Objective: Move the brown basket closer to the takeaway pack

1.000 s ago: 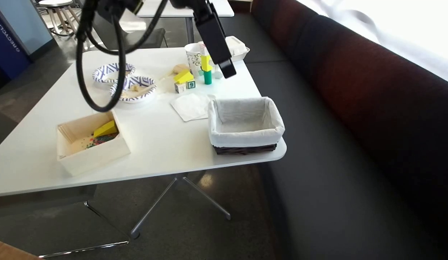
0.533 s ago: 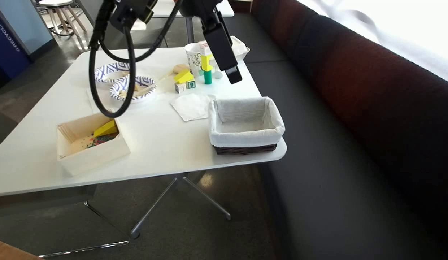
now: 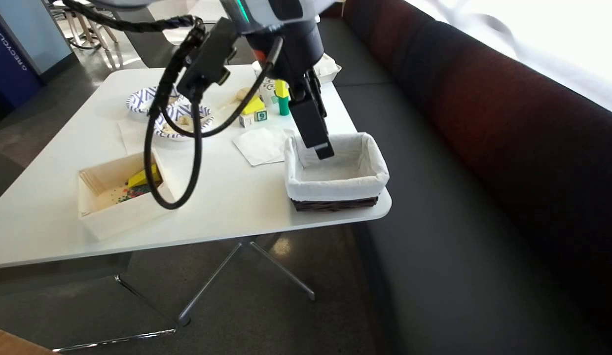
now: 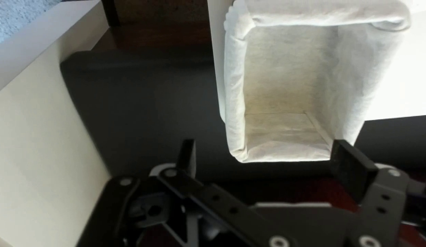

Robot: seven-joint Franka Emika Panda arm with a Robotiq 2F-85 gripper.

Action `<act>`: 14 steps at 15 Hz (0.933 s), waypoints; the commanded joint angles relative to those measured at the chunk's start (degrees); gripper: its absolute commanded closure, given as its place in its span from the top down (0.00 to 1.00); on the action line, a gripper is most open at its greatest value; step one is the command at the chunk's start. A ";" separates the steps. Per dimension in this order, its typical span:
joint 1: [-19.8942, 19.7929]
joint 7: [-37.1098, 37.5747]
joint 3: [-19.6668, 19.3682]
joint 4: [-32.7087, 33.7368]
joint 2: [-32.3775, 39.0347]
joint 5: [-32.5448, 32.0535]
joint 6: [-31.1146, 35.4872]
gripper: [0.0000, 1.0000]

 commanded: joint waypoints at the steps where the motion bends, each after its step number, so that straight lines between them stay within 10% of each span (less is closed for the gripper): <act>1: -0.30 -5.30 1.11 2.31 6.30 11.00 3.02 1.00; 10: -2.15 -12.56 2.69 9.07 16.06 24.38 2.35 0.97; 14: -2.65 -13.12 2.80 11.05 18.31 25.58 1.66 0.61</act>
